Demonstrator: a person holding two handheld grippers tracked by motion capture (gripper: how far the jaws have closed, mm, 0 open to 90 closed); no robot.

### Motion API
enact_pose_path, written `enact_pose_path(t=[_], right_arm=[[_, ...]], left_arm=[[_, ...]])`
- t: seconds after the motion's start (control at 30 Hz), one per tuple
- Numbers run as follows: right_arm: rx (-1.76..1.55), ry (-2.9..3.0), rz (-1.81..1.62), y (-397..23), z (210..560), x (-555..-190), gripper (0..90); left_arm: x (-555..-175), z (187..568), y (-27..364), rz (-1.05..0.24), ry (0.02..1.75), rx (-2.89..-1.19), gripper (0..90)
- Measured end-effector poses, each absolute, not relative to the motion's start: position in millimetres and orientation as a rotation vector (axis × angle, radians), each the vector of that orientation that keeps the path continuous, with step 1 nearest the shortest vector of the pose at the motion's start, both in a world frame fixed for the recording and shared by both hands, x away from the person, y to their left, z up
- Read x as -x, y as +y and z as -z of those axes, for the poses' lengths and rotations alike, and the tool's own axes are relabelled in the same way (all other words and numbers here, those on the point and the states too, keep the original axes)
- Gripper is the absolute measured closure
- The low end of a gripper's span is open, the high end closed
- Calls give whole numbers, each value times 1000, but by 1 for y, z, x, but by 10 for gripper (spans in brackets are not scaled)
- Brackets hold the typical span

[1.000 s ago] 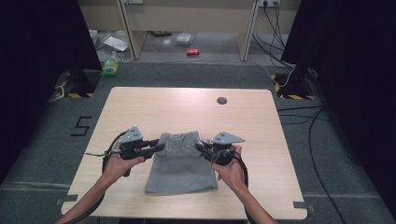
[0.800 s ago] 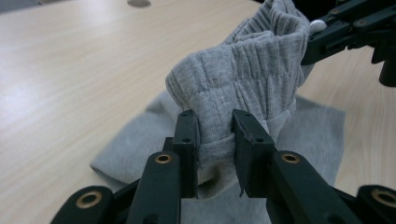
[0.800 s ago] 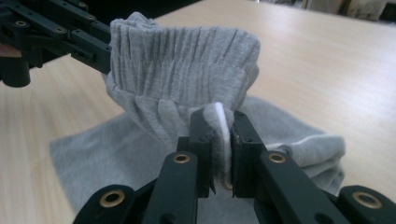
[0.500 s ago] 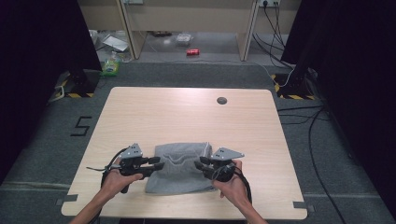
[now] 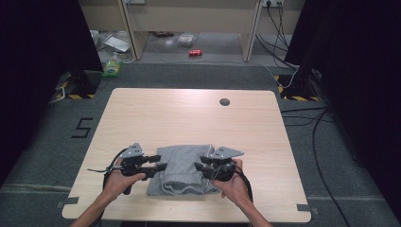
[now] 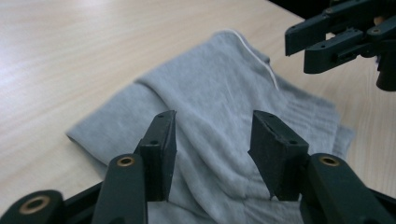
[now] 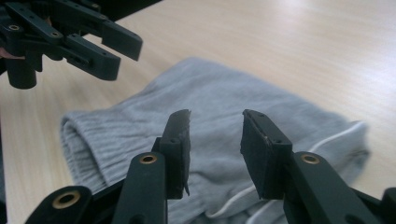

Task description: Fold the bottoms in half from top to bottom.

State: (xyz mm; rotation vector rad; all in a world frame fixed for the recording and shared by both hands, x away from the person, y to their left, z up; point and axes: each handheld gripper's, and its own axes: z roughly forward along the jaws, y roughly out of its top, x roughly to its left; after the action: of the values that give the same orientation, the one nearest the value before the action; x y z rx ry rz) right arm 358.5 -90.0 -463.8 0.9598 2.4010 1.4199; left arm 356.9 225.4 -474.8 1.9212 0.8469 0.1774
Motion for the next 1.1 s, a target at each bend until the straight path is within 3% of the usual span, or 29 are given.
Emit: enact_pose_path(t=[0.47, 0.7, 1.1], right_arm=[[-867, 2540, -1243, -69, 498, -321, 557], [-922, 2528, -1278, -70, 490, -324, 460], [-1012, 2391, -1356, -87, 466, -354, 429]], left_arm=[[-314, 502, 213, -230, 769, -2065, 465], [-319, 492, 214, -248, 781, -2047, 448], [-348, 481, 226, -229, 890, -1977, 395]])
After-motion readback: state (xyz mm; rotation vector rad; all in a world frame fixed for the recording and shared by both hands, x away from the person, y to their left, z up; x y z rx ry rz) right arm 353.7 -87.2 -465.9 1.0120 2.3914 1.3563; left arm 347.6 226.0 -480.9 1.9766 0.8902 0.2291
